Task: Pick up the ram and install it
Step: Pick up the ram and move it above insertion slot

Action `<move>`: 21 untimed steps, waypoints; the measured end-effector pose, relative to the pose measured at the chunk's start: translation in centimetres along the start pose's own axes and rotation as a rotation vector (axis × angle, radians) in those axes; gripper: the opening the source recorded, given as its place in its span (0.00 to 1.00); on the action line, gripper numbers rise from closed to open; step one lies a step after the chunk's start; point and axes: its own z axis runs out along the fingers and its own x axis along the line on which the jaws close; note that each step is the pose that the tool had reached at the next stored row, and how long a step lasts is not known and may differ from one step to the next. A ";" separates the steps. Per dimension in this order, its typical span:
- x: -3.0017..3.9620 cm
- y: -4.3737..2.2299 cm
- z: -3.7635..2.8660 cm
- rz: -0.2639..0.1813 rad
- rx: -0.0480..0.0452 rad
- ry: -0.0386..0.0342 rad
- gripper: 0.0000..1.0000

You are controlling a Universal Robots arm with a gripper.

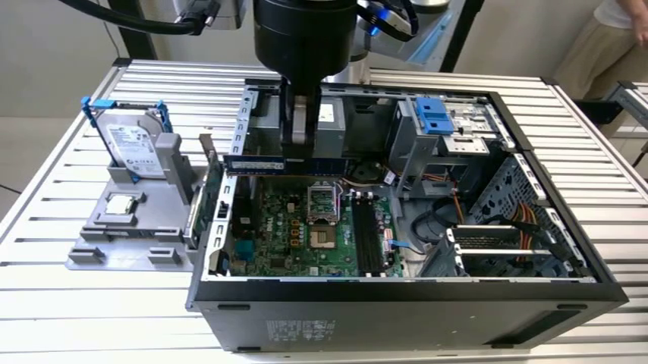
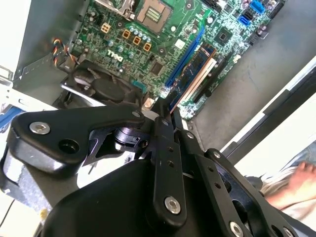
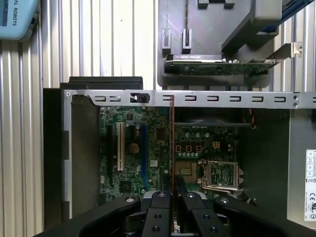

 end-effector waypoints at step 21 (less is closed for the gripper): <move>-0.08 -4.19 -0.05 0.004 -0.0001 -0.0013 0.00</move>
